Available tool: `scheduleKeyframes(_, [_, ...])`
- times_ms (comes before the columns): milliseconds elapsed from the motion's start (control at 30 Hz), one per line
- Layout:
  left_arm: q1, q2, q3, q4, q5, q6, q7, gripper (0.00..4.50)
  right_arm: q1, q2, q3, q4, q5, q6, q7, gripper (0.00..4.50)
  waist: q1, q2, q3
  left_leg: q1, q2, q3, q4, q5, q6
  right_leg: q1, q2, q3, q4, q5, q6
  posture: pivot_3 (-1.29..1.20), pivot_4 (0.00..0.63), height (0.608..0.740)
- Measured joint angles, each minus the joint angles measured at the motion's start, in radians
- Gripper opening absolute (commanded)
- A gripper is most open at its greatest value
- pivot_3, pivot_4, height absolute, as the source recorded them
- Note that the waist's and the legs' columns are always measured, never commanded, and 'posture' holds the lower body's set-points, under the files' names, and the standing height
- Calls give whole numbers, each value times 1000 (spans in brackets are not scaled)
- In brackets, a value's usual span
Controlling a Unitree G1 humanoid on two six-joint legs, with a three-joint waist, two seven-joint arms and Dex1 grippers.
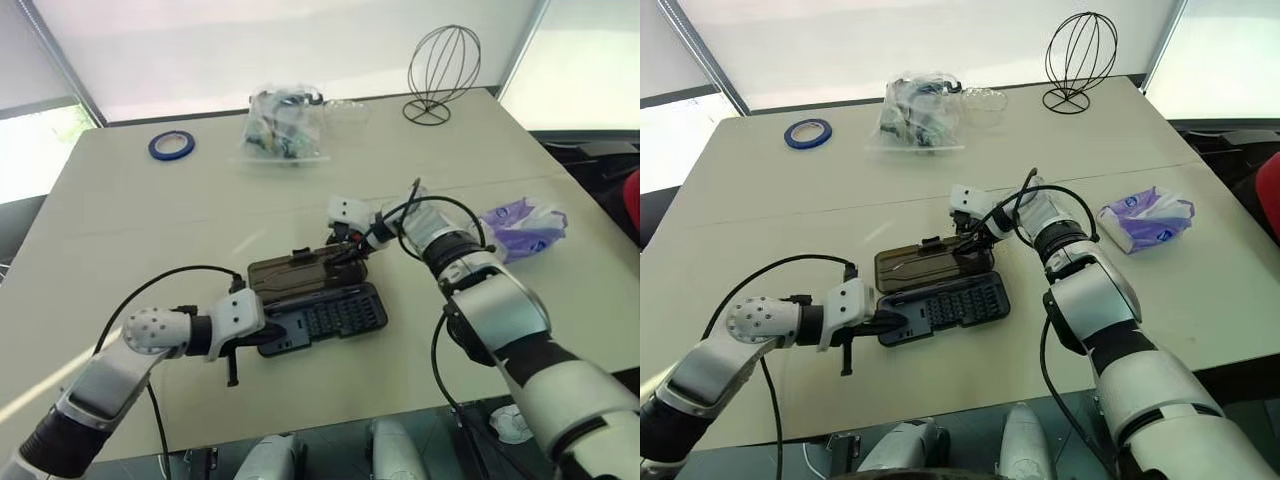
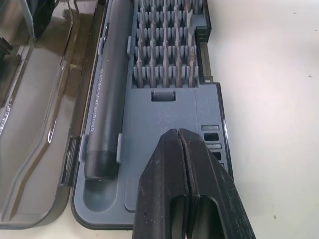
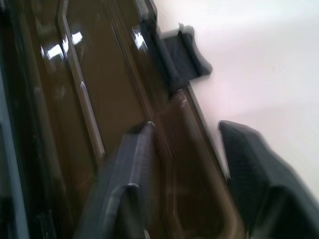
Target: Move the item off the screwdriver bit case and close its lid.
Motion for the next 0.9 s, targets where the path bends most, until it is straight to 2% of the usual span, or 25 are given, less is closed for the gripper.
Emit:
scheduleKeyframes(33, [5,0,1,-4,0,0,3,0,0,-1,-4,10,-3,-6,-1,120,0,0,0,0,0,0,0,0,0,0,0,0,0,0,0,0,150,740])
scheduleKeyframes(67, [9,0,3,-5,1,0,7,0,-6,-2,0,11,-13,-24,14,48,-1,1,-1,0,0,0,0,0,0,0,0,0,0,0,0,0,150,740])
scheduleKeyframes(333, [23,0,11,-7,5,3,39,0,3,-4,23,19,-79,-116,-5,48,-6,1,-8,3,0,-1,-1,0,0,2,0,-1,0,0,0,0,150,740])
scheduleKeyframes(633, [11,-8,17,14,22,-7,50,0,11,-11,16,22,-81,-193,-53,48,-7,2,-8,3,0,-1,1,0,0,3,0,0,2,0,0,0,150,740])
scheduleKeyframes(900, [-12,-25,30,38,12,2,40,0,59,-66,1,-102,-51,-228,-22,48,-6,4,-6,0,0,-1,1,0,0,0,0,0,3,0,0,0,150,740])
